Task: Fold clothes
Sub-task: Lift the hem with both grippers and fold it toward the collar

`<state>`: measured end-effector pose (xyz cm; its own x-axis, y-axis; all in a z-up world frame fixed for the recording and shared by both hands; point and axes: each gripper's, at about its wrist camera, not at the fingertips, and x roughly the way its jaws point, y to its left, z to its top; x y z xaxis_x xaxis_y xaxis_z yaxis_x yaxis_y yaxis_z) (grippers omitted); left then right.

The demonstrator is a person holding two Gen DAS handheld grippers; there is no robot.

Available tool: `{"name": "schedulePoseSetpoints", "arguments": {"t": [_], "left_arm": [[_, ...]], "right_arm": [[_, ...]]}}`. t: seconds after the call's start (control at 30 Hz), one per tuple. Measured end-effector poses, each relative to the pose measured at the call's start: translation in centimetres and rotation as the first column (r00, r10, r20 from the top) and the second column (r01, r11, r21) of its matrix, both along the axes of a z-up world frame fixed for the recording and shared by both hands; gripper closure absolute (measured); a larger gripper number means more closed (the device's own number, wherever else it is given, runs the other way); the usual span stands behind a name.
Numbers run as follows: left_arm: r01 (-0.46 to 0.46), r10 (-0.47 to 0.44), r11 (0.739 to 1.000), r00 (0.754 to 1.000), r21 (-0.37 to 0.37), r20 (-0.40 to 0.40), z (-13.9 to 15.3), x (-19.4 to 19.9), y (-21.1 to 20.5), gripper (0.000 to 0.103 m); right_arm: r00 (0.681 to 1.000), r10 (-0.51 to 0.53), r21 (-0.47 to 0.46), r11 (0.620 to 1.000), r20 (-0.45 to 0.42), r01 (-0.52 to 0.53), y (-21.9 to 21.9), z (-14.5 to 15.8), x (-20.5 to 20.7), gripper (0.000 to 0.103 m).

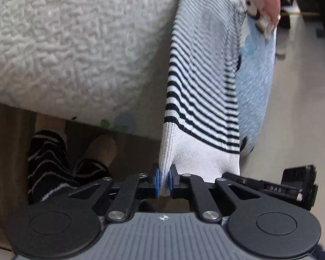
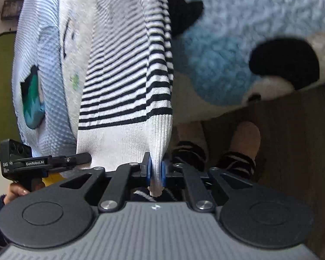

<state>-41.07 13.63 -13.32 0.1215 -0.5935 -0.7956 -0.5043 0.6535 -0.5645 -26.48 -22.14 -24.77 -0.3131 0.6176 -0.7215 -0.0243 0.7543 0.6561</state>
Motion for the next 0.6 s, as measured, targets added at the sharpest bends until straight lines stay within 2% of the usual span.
{"name": "schedulePoseSetpoints", "arguments": {"t": [0.13,0.23,0.3,0.4,0.47,0.6], "left_arm": [[-0.057,0.058,0.998,0.994,-0.006,0.088,3.3,4.2,1.6,0.094],[-0.106,0.11,0.994,0.982,-0.035,0.156,5.4,9.4,3.3,0.094],[-0.152,0.159,0.987,0.972,-0.057,0.171,5.9,13.5,4.6,0.094],[-0.221,0.233,0.972,0.958,-0.083,0.166,5.1,20.2,6.3,0.094],[-0.26,0.27,0.962,0.951,-0.084,0.15,3.9,24.5,7.5,0.094],[-0.334,0.341,0.939,0.935,-0.082,0.1,-0.2,32.2,10.0,0.094]], "right_arm": [[0.998,-0.061,0.037,0.998,0.035,0.06,1.5,3.0,4.5,0.094],[0.987,-0.145,0.093,0.986,0.07,0.138,3.0,5.4,9.8,0.094],[0.976,-0.2,0.122,0.974,0.086,0.189,4.2,6.3,14.0,0.094],[0.96,-0.26,0.135,0.96,0.107,0.245,6.4,6.4,20.4,0.094],[0.953,-0.278,0.112,0.958,0.119,0.265,9.1,5.6,24.3,0.094],[0.943,-0.303,0.041,0.953,0.137,0.3,12.9,2.7,29.9,0.094]]}}
